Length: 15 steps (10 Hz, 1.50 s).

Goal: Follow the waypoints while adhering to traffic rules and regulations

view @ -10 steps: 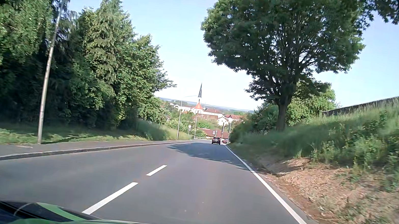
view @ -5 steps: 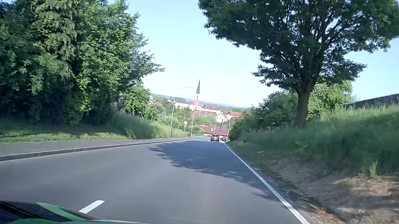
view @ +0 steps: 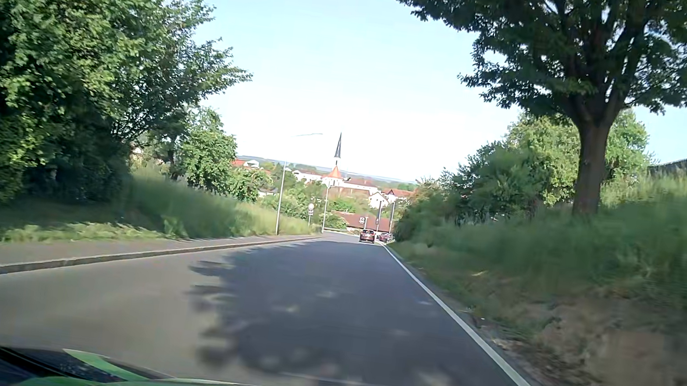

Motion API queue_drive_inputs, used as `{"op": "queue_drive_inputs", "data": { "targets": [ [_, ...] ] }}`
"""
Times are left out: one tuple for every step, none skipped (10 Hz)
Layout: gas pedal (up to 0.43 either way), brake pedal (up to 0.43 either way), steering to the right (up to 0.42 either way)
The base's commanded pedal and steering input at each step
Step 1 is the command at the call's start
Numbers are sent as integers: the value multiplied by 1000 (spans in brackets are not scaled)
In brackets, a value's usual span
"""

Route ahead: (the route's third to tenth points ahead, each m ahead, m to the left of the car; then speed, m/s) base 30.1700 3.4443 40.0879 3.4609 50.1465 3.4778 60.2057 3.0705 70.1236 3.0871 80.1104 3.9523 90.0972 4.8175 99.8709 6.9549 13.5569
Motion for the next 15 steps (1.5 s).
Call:
{"op": "queue_drive_inputs", "data": {
  "targets": [
    [0,12,5],
    [0,18,5],
    [0,18,4],
    [0,43,4],
    [0,67,4],
    [0,122,4],
    [0,146,4],
    [0,159,4],
    [0,165,4],
    [0,165,4],
    [0,171,4],
    [0,177,3],
    [0,183,3],
    [0,195,3],
    [0,213,3]
  ]
}}
